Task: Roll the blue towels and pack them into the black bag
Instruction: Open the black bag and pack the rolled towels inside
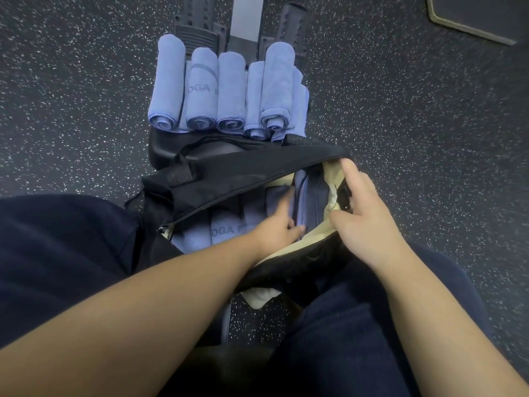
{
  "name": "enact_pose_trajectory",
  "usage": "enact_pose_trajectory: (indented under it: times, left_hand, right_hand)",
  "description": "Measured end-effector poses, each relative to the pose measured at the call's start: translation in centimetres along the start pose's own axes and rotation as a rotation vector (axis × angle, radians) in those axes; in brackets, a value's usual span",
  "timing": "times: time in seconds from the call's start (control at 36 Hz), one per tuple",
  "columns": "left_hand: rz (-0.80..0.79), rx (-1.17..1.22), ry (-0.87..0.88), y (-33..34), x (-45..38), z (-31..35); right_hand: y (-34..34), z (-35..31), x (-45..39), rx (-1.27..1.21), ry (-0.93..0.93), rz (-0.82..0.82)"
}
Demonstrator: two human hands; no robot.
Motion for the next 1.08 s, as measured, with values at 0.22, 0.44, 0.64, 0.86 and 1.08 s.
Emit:
enact_pose_trajectory:
  times: [0.22,0.44,0.64,0.86,1.08]
  left_hand:
    - [-0.063,-0.041,0.053,1.3,0.5,-1.2]
    - [-0.046,-0.281,0.108,1.0,0.2,-0.8]
    - [0.158,-0.648,0.386,-2.4,-0.3,2.0]
    - [-0.065,-1.262,0.809,-1.5,-1.2,1.8]
    - [-0.234,-1.278,0.458,0.3,-2.4,0.3]
  right_hand:
    - [0.0,0.0,0.0,0.008,0.003,-0.015]
    - [-0.3,0.2,0.1,0.021,-0.013,-0.02]
    - [-0.4,0.2,0.1,-0.002,-0.025,-0.029]
    - [-0.3,0.6,0.0,-0.039,-0.031,-0.033]
    - [-0.3,1.1,0.0,-0.074,-0.021,-0.047]
Point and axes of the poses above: each hand's wrist, its own x-axis away from the middle knuckle, its own y-axis out of the palm, z = x × y, the point moved 4 cm from there along -x, towards the middle knuckle, and after that the axes turned 1 degree about x, right-handed, at the moved point
